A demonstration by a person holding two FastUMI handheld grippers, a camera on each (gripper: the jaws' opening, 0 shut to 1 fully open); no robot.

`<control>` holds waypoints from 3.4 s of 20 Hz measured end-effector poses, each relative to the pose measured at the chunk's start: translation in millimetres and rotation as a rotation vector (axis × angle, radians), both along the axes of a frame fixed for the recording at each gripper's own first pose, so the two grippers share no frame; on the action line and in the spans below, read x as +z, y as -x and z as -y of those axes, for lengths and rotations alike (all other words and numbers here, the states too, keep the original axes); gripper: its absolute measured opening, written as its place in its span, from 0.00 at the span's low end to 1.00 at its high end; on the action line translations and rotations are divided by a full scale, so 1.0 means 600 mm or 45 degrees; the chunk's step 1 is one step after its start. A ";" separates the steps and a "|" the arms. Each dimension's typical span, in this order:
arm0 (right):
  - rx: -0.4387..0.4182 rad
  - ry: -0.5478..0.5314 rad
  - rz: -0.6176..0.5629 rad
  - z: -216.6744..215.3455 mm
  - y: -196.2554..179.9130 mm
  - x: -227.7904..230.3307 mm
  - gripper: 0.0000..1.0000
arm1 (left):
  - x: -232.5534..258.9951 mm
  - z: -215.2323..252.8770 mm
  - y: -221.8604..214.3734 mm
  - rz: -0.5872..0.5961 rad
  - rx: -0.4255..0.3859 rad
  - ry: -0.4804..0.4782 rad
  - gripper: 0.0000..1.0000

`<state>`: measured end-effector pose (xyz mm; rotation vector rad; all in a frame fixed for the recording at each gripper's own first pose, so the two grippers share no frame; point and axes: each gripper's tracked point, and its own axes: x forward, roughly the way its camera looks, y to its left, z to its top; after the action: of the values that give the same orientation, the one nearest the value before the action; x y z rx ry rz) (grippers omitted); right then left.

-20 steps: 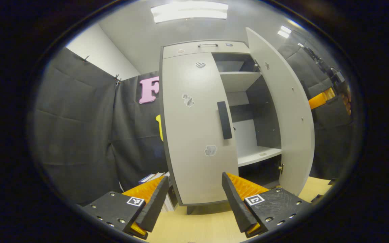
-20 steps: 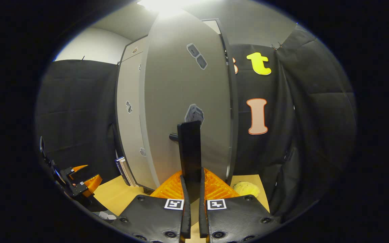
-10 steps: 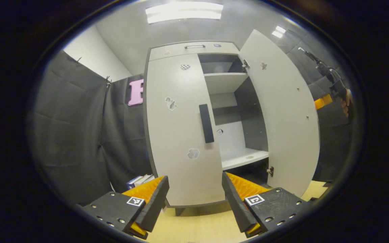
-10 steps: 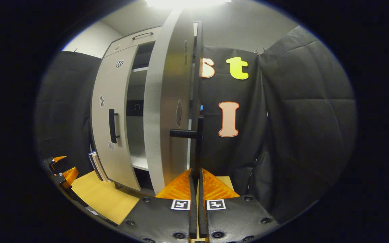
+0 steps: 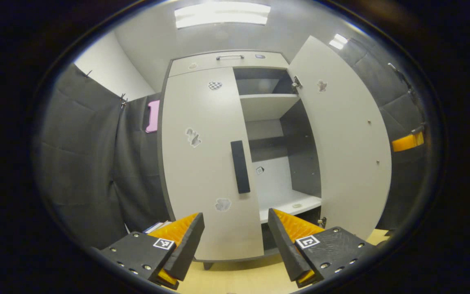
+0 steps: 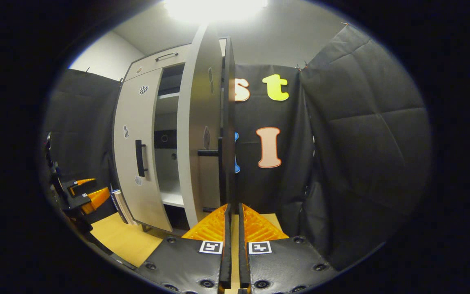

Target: Open the right door of the double-door shoe cabinet with the right hand, and open the left door with the left hand.

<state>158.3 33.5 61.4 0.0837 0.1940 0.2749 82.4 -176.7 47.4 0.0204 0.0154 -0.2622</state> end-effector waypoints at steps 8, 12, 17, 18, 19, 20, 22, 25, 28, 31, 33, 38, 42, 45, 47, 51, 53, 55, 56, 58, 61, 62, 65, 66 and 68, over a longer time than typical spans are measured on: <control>-0.255 -0.049 0.042 0.066 0.014 -0.002 0.99 | 0.047 0.055 -0.132 -0.049 -0.060 0.082 0.92; -0.322 -0.073 -0.005 0.084 0.027 -0.012 0.96 | 0.051 0.072 -0.191 -0.076 -0.086 0.095 0.92; -0.396 -0.088 -0.035 0.108 0.038 -0.022 0.94 | 0.043 0.074 -0.258 -0.099 -0.037 0.107 0.92; -0.399 -0.095 -0.042 0.108 0.037 -0.021 0.98 | 0.046 0.070 -0.269 -0.094 -0.016 0.107 0.92; -0.403 -0.103 -0.047 0.108 0.034 -0.023 0.98 | 0.047 0.068 -0.282 -0.091 0.001 0.108 0.92; -0.406 -0.107 -0.055 0.108 0.036 -0.025 0.98 | 0.044 0.065 -0.292 -0.102 0.014 0.103 0.92; -0.415 -0.104 -0.072 0.111 0.040 -0.030 0.98 | 0.032 0.062 -0.302 -0.125 0.031 0.118 0.89; -0.414 -0.099 -0.087 0.112 0.041 -0.032 0.98 | 0.013 0.060 -0.317 -0.168 0.035 0.126 0.73; -0.406 -0.109 -0.092 0.109 0.040 -0.032 0.98 | 0.019 0.077 -0.317 -0.159 -0.006 0.148 0.58; -0.382 -0.106 -0.084 0.102 0.037 -0.031 0.97 | 0.021 0.084 -0.308 -0.172 -0.013 0.093 0.28; -0.364 -0.088 -0.076 0.102 0.034 -0.031 0.97 | 0.019 0.080 -0.306 -0.187 -0.024 0.135 0.22; -0.314 -0.085 -0.081 0.087 0.027 -0.028 0.97 | 0.034 0.073 -0.271 -0.187 -0.074 0.154 0.16; -0.268 -0.105 -0.076 0.069 0.022 -0.024 0.92 | 0.045 0.057 -0.242 -0.176 -0.098 0.147 0.18; -0.238 -0.106 -0.068 0.060 0.022 -0.021 0.97 | 0.042 0.049 -0.232 -0.178 -0.103 0.140 0.18; -0.219 -0.095 -0.068 0.055 0.024 -0.020 0.97 | 0.041 0.042 -0.227 -0.176 -0.111 0.139 0.18; -0.211 -0.076 -0.047 0.055 0.021 -0.014 0.97 | 0.038 0.028 -0.220 -0.169 -0.136 0.147 0.17; -0.204 -0.087 -0.042 0.049 0.026 -0.010 0.97 | 0.039 0.020 -0.214 -0.169 -0.152 0.148 0.16; -0.197 -0.098 -0.033 0.042 0.028 -0.006 0.97 | 0.039 0.012 -0.207 -0.166 -0.161 0.153 0.16; -0.197 -0.098 -0.028 0.039 0.027 -0.003 0.92 | 0.040 0.008 -0.204 -0.166 -0.164 0.158 0.18; -0.196 -0.094 -0.019 0.036 0.029 0.001 0.97 | 0.038 0.001 -0.197 -0.169 -0.171 0.165 0.18; -0.191 -0.086 -0.006 0.026 0.029 0.007 0.97 | 0.036 -0.013 -0.186 -0.166 -0.180 0.168 0.18; -0.188 -0.082 -0.005 0.024 0.031 0.008 0.97 | 0.038 -0.022 -0.181 -0.160 -0.180 0.170 0.18; -0.183 -0.074 0.000 0.014 0.035 0.011 0.97 | 0.038 -0.060 -0.157 -0.152 -0.173 0.181 0.17; -0.177 -0.074 -0.001 0.009 0.034 0.012 0.97 | 0.039 -0.073 -0.150 -0.154 -0.176 0.179 0.18; -0.163 -0.065 -0.006 0.000 0.036 0.011 0.92 | 0.038 -0.094 -0.140 -0.157 -0.192 0.183 0.14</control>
<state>137.0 33.4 68.0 0.1466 0.1854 0.1521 166.2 -120.5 70.1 -0.1377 0.1181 -0.4142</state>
